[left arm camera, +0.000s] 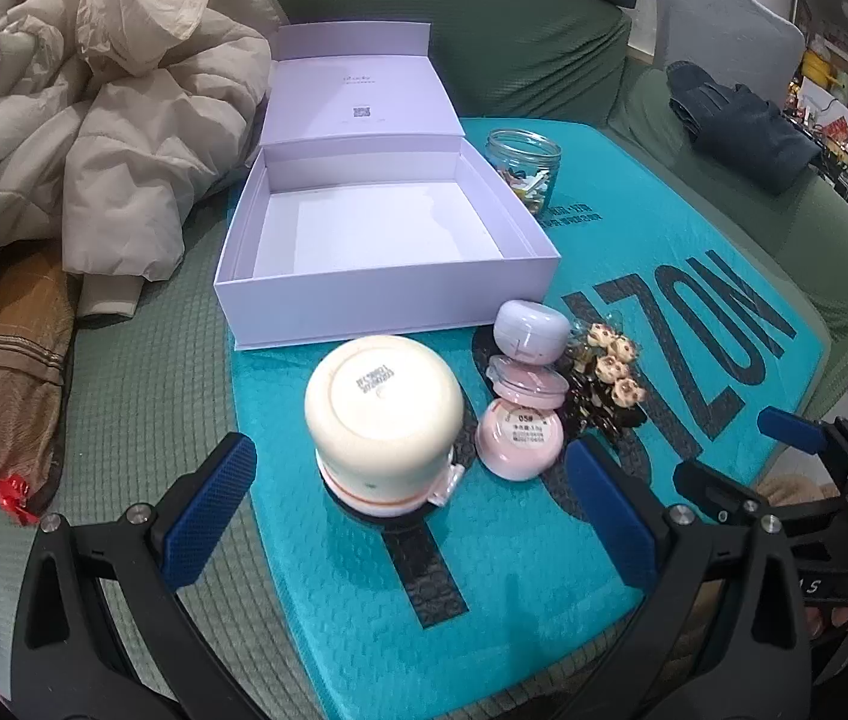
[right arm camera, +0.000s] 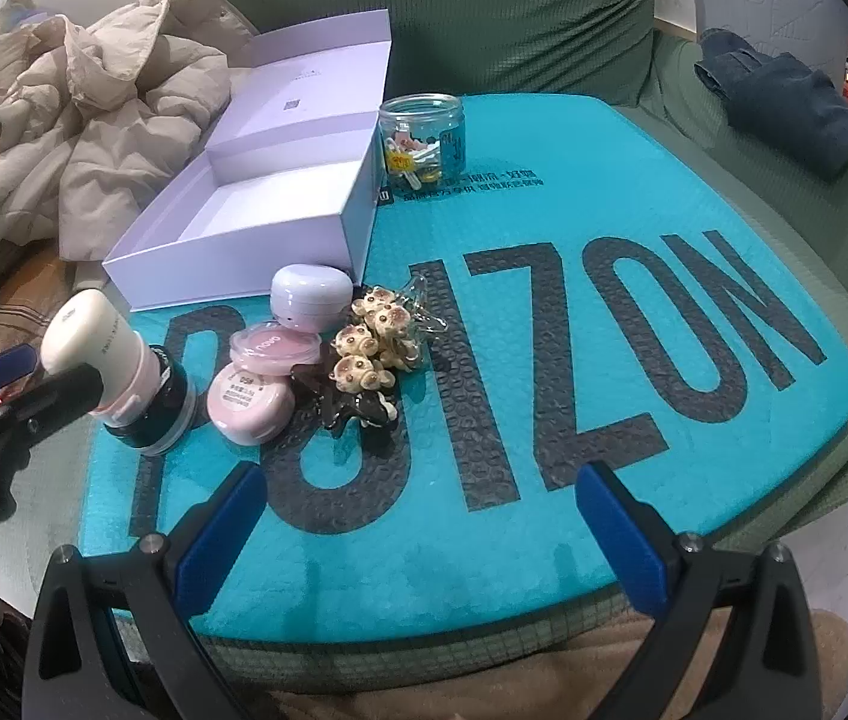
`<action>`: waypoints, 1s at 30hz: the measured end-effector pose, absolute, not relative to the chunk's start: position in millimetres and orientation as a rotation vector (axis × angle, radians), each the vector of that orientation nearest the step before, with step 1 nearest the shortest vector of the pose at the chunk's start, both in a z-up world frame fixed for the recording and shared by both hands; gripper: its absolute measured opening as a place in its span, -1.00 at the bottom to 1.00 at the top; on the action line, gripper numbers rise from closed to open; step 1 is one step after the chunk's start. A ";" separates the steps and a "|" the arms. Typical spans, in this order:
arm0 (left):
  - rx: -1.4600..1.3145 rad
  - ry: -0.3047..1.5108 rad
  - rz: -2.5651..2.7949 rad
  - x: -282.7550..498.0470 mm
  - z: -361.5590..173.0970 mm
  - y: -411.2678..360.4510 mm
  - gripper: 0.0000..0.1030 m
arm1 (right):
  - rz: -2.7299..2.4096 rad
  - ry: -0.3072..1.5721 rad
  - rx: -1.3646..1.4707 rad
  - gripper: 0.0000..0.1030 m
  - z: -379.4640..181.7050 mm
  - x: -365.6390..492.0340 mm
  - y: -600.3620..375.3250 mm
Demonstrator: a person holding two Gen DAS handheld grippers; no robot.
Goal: Organize objects
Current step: 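Move left tool toward white cream jar while right tool moves toward bear keychain, then close left gripper on white cream jar while right gripper grasps bear keychain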
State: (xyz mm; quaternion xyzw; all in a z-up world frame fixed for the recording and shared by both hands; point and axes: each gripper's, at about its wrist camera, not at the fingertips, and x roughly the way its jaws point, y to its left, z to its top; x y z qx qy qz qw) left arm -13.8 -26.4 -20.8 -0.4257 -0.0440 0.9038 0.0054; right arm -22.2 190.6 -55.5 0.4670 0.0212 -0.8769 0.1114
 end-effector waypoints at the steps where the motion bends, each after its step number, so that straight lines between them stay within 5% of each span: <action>1: -1.336 -0.144 2.829 -15.8 -22.3 -27.4 1.00 | -2.573 0.064 1.374 1.00 -56.9 -23.7 190.3; 17: -1.349 -0.233 2.805 -40.0 -47.7 -39.4 0.86 | -2.575 0.027 1.384 1.00 -77.7 -50.9 188.4; 30: -1.296 -0.258 2.799 -44.9 -49.1 -43.8 0.20 | -2.553 -0.050 1.347 0.77 -85.5 -70.0 186.6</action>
